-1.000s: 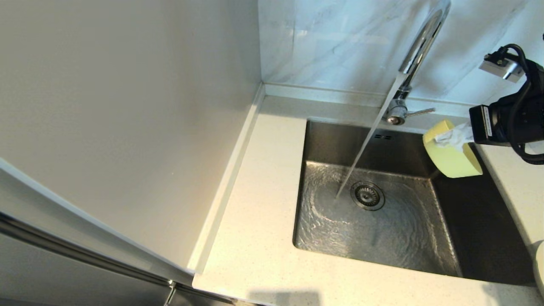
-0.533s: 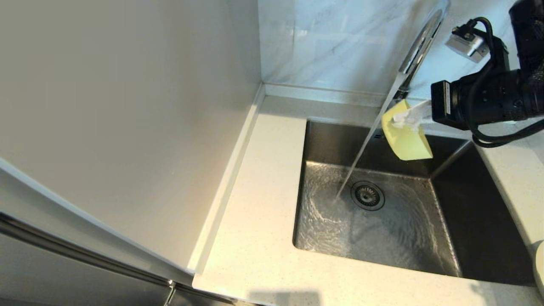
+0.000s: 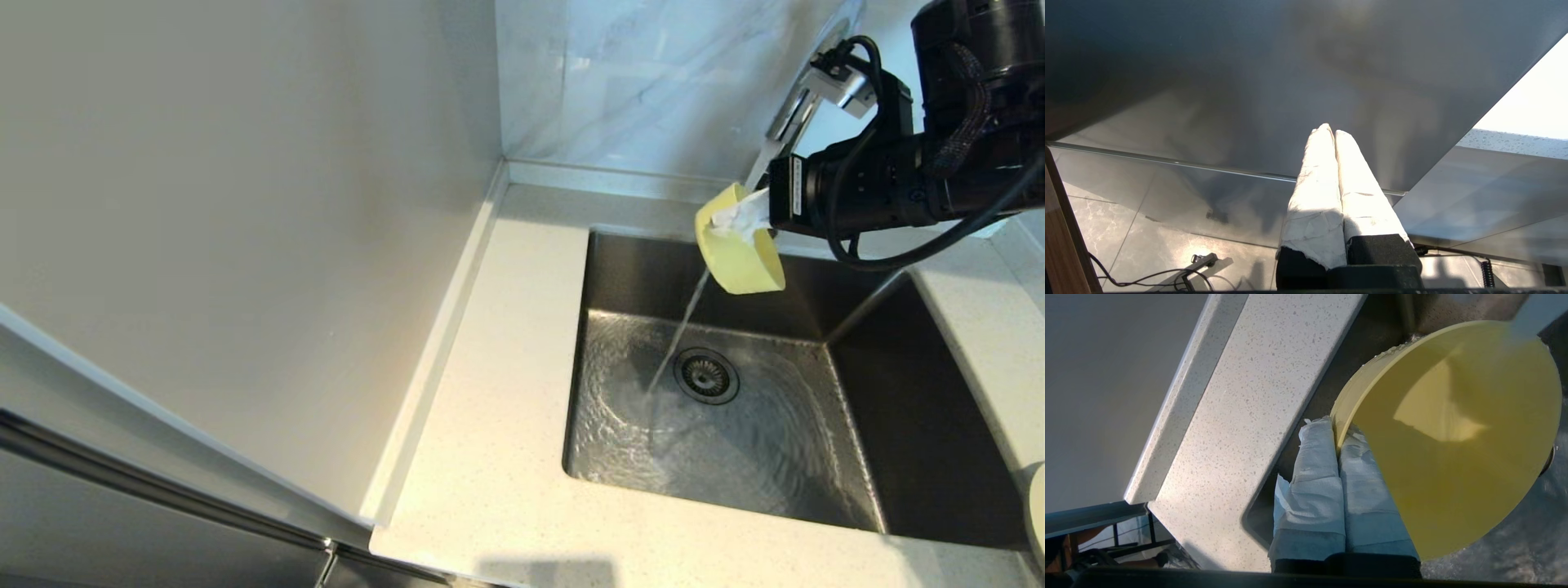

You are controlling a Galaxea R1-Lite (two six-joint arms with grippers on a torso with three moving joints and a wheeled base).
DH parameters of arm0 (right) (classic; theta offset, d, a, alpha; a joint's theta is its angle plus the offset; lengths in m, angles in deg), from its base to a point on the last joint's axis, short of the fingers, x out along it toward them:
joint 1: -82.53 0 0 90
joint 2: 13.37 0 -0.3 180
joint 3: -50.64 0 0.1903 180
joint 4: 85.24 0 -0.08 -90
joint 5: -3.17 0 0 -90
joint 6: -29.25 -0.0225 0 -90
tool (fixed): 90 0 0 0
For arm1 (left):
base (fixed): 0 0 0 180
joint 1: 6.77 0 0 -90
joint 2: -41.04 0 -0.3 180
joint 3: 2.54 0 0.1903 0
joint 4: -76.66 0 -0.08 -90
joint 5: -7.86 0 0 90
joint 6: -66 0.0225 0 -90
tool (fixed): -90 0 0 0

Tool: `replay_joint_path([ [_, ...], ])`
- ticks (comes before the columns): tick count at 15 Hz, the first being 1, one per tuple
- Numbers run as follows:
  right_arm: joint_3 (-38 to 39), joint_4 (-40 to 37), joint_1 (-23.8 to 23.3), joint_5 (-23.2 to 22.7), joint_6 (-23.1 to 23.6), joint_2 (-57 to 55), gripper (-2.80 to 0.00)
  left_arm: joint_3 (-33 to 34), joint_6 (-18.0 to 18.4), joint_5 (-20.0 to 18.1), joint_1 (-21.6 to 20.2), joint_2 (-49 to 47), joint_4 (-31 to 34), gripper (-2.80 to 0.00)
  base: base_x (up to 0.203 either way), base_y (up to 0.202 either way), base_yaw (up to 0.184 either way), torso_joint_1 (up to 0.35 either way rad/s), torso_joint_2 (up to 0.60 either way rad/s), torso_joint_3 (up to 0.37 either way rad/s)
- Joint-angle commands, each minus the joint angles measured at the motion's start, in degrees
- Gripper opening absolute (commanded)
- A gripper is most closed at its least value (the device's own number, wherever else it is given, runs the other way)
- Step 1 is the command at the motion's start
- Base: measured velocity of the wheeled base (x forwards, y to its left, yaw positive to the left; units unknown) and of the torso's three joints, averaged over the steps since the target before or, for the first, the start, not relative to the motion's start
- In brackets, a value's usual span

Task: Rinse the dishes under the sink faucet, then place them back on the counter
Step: Rinse the bowl

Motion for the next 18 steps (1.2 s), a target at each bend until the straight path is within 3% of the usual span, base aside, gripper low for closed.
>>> replay_joint_path([
  [1,-0.40,-0.15,0.03,-0.08,-0.05,-0.74,-2.80,0.00,0.01,-0.02,0.00,0.00,0.00,-2.80,0.000,0.000,0.000,0.000,0.00,0.000],
  [8,-1.34,-0.15,0.08,0.14,0.03,-1.62,-2.80,0.00,0.01,-0.03,0.00,0.00,0.00,-2.80,0.000,0.000,0.000,0.000,0.00,0.000],
  [11,-0.26,-0.33,-0.25,2.56,-0.05,-1.06,-2.80,0.00,0.01,-0.03,0.00,0.00,0.00,-2.80,0.000,0.000,0.000,0.000,0.00,0.000],
  [18,5.30,-0.50,-9.14,2.52,-1.00,1.59,-2.80,0.00,0.01,-0.03,0.00,0.00,0.00,-2.80,0.000,0.000,0.000,0.000,0.00,0.000],
])
